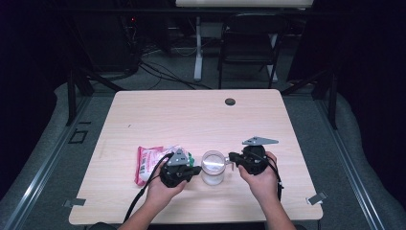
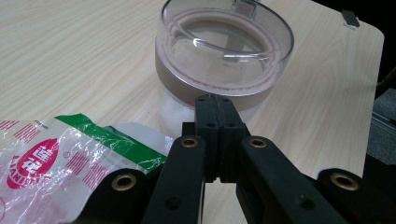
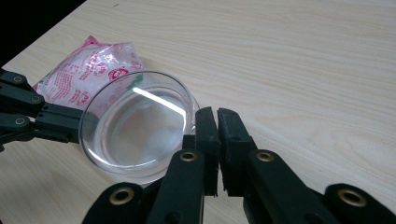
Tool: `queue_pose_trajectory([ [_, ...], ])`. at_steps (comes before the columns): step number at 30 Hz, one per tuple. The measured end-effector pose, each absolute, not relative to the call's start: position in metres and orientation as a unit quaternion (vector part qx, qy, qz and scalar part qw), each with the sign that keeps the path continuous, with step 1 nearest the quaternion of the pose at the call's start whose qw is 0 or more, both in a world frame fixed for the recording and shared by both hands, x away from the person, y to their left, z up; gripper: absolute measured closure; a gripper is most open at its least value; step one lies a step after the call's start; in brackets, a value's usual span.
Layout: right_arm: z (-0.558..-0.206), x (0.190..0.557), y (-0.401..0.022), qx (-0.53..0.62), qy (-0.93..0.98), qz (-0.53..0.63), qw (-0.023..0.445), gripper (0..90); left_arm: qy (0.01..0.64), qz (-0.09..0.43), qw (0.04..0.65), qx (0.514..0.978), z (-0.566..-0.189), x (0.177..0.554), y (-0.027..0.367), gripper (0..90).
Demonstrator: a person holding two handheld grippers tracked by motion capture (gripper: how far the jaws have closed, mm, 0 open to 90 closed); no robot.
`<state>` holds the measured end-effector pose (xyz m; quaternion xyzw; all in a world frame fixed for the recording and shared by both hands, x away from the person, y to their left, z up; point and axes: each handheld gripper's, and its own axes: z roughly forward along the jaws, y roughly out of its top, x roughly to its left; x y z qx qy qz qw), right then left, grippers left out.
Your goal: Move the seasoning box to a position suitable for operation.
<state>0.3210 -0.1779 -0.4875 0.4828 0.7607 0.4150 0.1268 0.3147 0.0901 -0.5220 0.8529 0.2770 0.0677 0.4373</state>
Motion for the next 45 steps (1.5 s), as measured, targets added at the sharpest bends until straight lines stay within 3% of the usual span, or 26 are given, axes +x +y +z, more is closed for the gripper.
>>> queue_pose_trajectory([
  [17,-0.484,0.315,-0.179,0.467,0.767,0.42,0.13,83.8,0.269,0.075,0.448,0.849,-0.507,0.316,0.086,89.5],
  [23,-0.471,0.297,-0.177,0.425,0.788,0.422,0.14,70.6,0.274,0.081,0.457,0.842,-0.499,0.319,0.084,86.1],
  [33,-0.466,0.285,-0.162,0.385,0.814,0.411,0.143,60.9,0.278,0.079,0.463,0.838,-0.486,0.324,0.08,74.1],
  [37,-0.466,0.281,-0.153,0.365,0.826,0.397,0.165,54.3,0.278,0.088,0.465,0.836,-0.48,0.325,0.077,71.2],
  [45,-0.47,0.282,-0.151,0.366,0.827,0.388,0.179,52.6,0.269,0.1,0.461,0.84,-0.474,0.325,0.07,69.1],
])
